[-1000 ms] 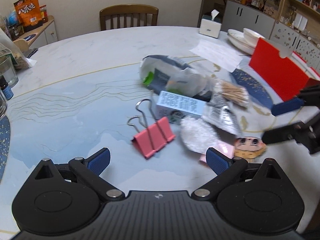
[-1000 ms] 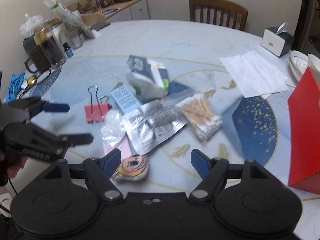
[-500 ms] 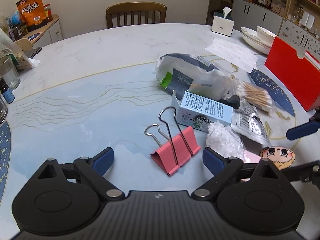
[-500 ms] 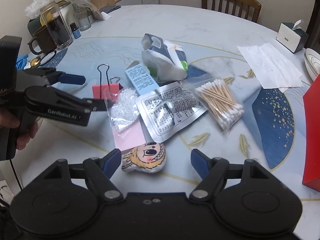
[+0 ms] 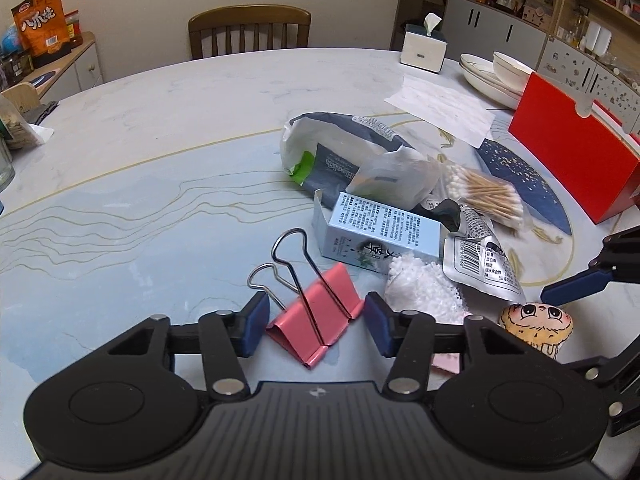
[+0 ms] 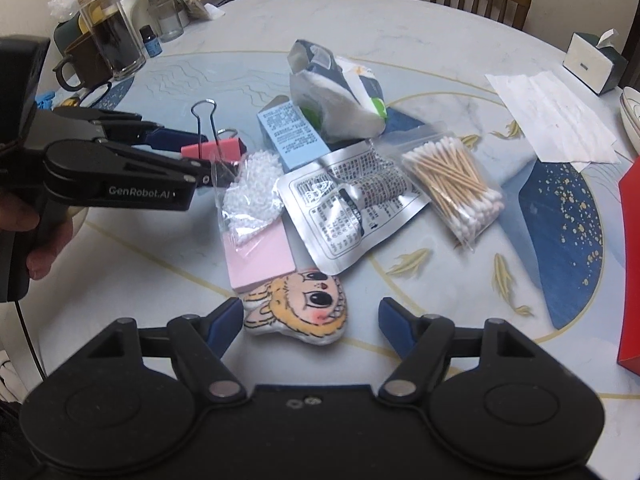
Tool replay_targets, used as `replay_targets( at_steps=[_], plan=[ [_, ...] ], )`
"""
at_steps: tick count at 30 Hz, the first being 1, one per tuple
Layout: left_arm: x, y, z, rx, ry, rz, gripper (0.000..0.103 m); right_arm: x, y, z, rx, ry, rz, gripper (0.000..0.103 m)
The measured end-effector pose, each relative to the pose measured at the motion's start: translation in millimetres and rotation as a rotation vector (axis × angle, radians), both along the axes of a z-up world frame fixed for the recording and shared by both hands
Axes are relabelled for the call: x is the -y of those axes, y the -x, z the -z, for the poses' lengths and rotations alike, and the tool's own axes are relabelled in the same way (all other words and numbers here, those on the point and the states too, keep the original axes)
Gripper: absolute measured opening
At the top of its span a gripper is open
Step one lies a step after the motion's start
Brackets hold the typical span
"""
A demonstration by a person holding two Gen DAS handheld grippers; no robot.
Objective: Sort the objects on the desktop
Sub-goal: 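Grasp the pink binder clip with left tool while right tool grasps the cartoon plush, then lift the pink binder clip with the left tool, adjusting its grip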
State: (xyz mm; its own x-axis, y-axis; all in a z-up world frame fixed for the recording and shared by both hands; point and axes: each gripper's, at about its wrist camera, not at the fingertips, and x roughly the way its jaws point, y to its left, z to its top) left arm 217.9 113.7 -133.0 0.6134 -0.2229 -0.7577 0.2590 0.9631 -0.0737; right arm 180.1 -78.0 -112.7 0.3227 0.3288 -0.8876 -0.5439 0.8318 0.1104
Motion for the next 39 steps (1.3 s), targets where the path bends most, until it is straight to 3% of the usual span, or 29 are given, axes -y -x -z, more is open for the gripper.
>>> replay_targets(
  at_steps=[3,6,10,13,17,19,39],
  plan=[
    [0,1,-1,-0.001,0.004,-0.003,0.047,-2,0,1,-0.004,0.006,-0.012,0.069],
    [0,2,-1,0.0,0.0,-0.004,0.044,-3,0,2,-0.014,0.008,-0.026,0.059],
    [1,4,-2,0.003,-0.001,-0.011,0.041,-3,0,1,-0.015,0.003,-0.038,0.054],
    [-1,7,-4,0.006,0.009,-0.02,0.032,-1,1,0,-0.016,-0.001,-0.036,0.052],
    [-3,11,-5,0.004,0.024,-0.032,0.031,5,3,-1,-0.018,-0.002,-0.037,0.051],
    [-5,13,-5,0.007,0.028,-0.043,0.024,9,5,-1,-0.017,0.0,-0.033,0.051],
    [-7,63,-11,0.002,0.066,-0.141,0.016,49,24,-13,-0.002,-0.029,0.007,0.05]
  ],
)
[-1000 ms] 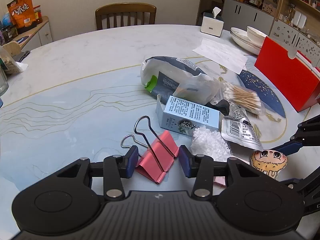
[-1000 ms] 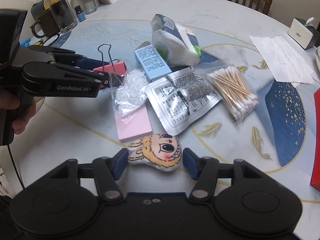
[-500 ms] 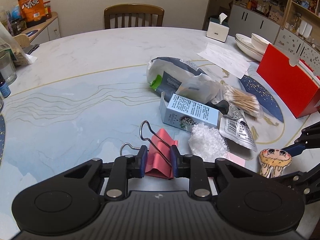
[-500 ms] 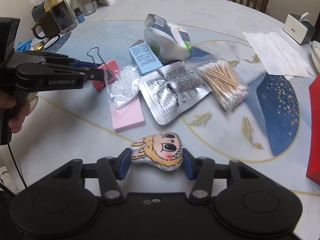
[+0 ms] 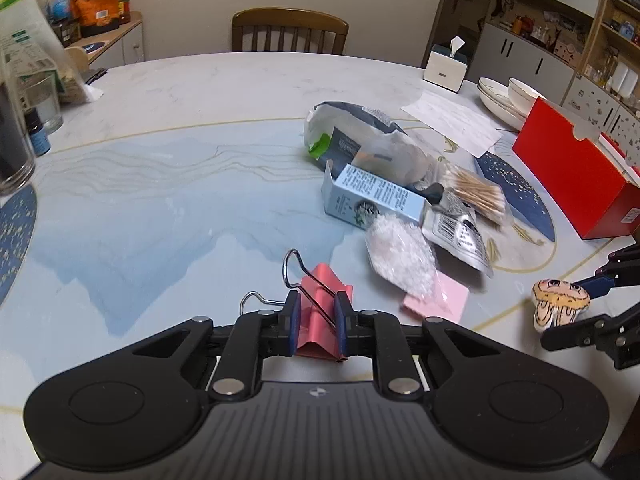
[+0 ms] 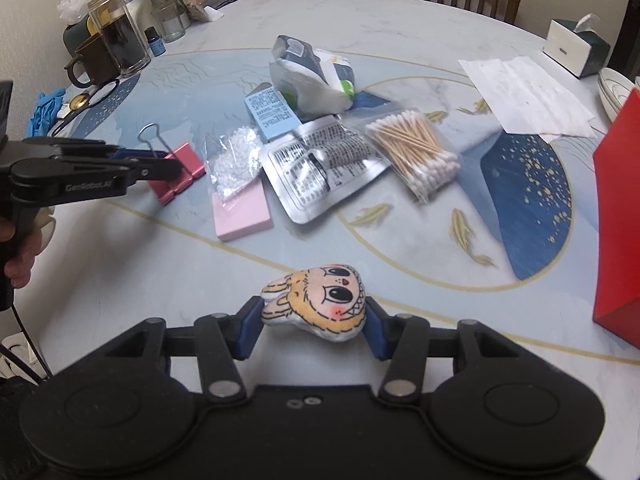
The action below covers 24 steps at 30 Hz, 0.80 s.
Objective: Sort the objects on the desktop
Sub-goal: 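Lift the pink binder clip with the left tool, adjusting its grip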
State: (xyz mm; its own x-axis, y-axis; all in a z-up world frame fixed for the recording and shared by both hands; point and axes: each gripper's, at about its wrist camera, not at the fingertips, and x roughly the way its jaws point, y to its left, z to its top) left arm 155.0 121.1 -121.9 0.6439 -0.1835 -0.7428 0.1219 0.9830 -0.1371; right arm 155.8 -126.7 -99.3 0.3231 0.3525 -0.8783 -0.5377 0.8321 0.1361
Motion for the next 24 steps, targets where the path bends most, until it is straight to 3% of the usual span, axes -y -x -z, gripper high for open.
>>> replay_targets(
  at_steps=[24],
  plan=[
    [40,50,-18,0.018,0.06,-0.021,0.006,61,11,-26,0.069,-0.042,0.044,0.049]
  ],
)
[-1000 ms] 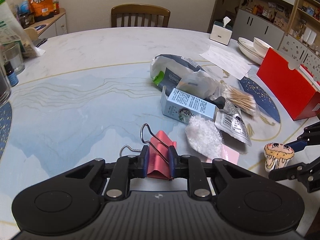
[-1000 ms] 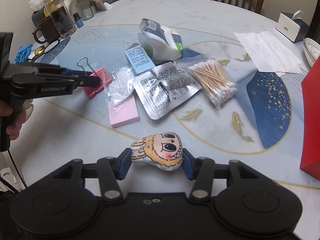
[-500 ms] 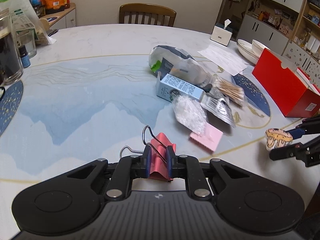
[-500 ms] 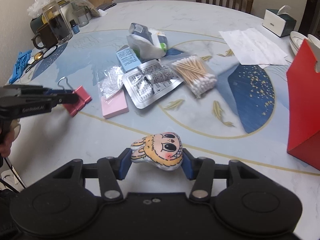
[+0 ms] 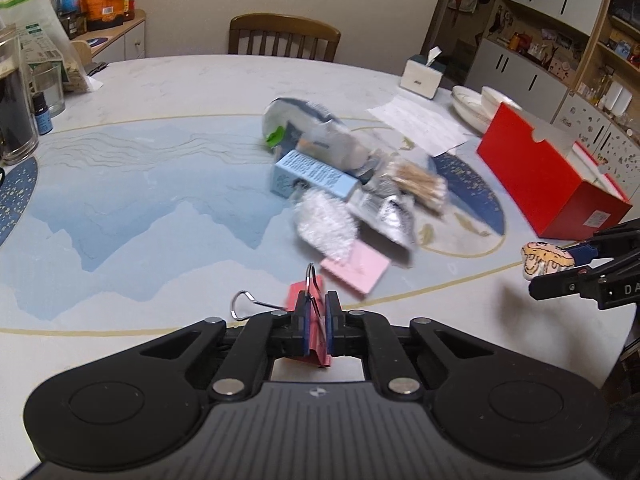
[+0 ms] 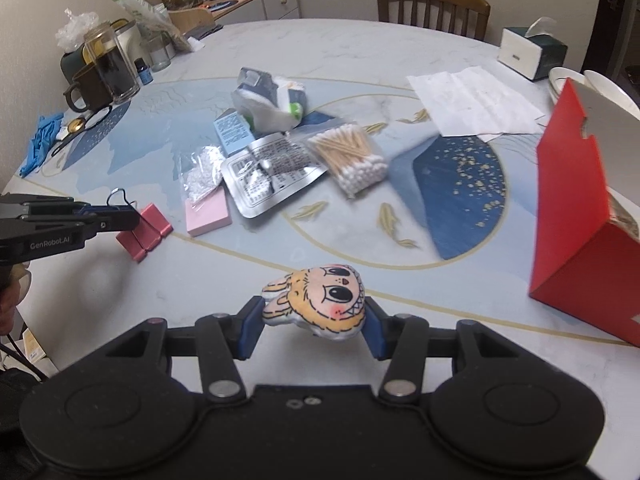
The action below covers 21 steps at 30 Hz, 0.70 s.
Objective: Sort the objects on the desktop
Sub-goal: 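Lift the pink binder clip with the left tool, adjusting its grip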
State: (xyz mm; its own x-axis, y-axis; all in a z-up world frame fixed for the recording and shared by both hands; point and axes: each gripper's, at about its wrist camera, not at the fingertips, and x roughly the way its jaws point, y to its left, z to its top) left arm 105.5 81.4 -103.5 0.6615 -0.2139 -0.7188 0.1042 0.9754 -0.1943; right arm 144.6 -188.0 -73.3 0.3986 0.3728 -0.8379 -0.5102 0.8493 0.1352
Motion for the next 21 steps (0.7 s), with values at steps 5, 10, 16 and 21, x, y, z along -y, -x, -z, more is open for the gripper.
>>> replay_targets(
  at_steps=[5,10,16,21],
  plan=[
    [16,1,-8,0.007,-0.004,0.013,0.004,17,-2,-7,0.01,-0.003,0.013,0.049],
    [29,-3,-11,0.003,-0.026,-0.002,0.003,36,-7,-13,0.018,-0.018,0.02,0.049],
    [33,-9,-9,-0.008,-0.043,-0.061,0.003,50,-16,-15,0.021,-0.023,0.009,0.05],
    [36,-12,-12,-0.006,-0.023,-0.089,0.003,58,-22,-16,0.026,-0.027,0.001,0.05]
  ],
)
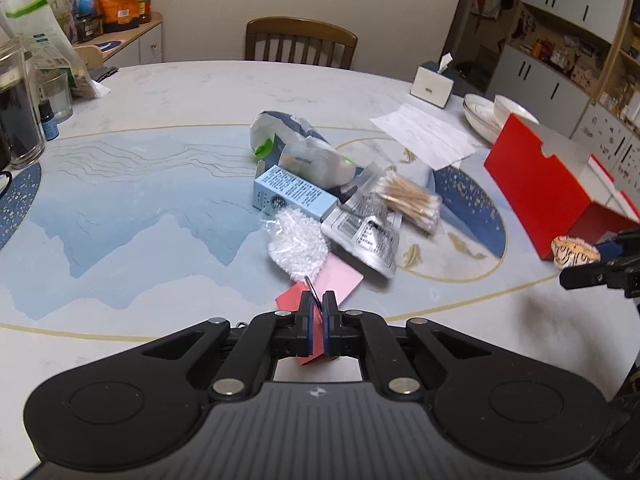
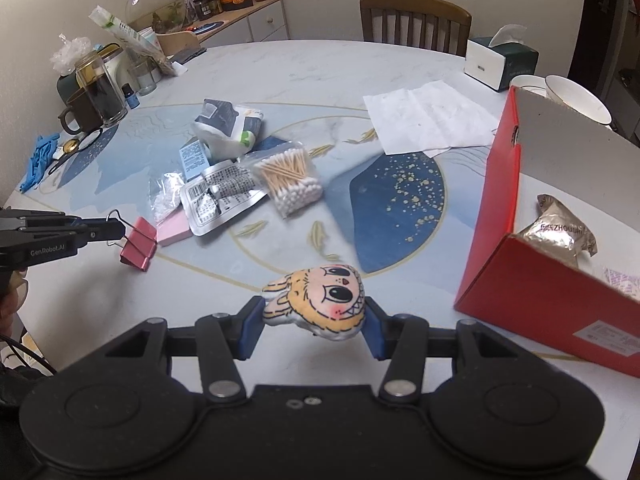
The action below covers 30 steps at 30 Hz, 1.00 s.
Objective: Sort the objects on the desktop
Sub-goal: 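Lift the pink binder clip with the left tool, adjusting its grip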
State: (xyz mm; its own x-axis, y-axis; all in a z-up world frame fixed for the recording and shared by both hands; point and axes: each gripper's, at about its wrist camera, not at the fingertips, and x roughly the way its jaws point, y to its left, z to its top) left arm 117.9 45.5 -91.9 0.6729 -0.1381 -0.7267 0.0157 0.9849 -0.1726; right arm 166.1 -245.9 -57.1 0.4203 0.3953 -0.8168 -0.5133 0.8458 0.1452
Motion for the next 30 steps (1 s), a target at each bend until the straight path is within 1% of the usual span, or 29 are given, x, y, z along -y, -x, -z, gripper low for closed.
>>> replay_targets(
  at_steps=[6,10,19,24,30],
  plan=[
    [2,2,-11,0.011,0.009,-0.019,0.001,12,-6,-5,0.009,-0.026,-0.001,0.05],
    [2,3,-19,0.027,0.044,-0.037,0.001,18,-9,-9,0.012,-0.042,-0.004,0.05],
    [10,7,-35,0.068,0.058,-0.046,0.001,26,-17,-17,0.029,-0.058,-0.027,0.05],
    [10,10,-33,0.057,0.045,-0.06,0.001,30,-18,-16,0.023,-0.06,-0.035,0.05],
    [12,14,-28,0.048,0.046,-0.047,0.001,33,-15,-15,0.012,-0.061,-0.038,0.05]
  ],
)
